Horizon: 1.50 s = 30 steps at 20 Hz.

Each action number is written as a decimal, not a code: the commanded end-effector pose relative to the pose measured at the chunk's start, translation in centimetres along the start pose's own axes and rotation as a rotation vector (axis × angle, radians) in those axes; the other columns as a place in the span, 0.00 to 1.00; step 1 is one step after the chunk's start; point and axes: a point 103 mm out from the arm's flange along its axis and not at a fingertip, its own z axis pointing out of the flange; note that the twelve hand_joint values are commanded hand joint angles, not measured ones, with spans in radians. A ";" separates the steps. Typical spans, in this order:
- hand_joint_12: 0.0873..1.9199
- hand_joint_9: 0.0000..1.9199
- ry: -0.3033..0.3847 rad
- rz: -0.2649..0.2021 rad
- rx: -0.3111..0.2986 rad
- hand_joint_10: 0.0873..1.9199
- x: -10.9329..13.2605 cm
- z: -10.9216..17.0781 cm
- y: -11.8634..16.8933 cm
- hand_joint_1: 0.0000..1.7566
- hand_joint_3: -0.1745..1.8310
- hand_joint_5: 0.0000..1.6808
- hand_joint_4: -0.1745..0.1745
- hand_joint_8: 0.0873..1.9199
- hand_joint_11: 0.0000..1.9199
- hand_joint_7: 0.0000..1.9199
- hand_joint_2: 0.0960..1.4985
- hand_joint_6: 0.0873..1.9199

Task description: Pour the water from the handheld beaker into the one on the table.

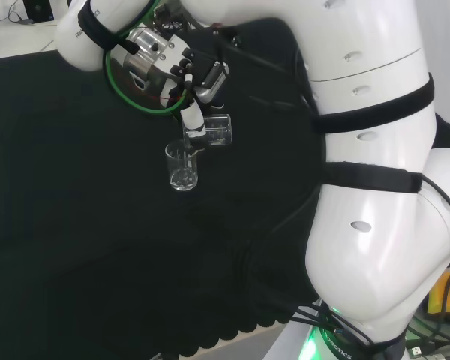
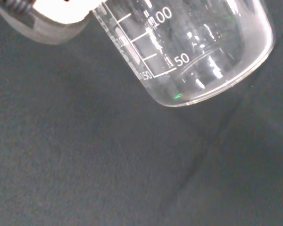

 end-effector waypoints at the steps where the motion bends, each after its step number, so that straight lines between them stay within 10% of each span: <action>1: 0.43 0.81 0.029 0.007 -0.110 0.42 -0.4 0.8 -0.6 0.67 0.00 0.65 0.00 0.60 0.71 0.73 0.74 0.45; 22: 0.42 0.80 0.375 -0.011 -0.742 0.42 -3.9 6.2 -2.0 0.67 0.00 0.64 0.00 0.60 0.70 0.71 0.75 0.46; 30: 0.42 0.79 0.518 -0.072 -0.891 0.41 -5.7 8.0 -0.8 0.67 0.00 0.62 0.00 0.61 0.70 0.71 0.76 0.48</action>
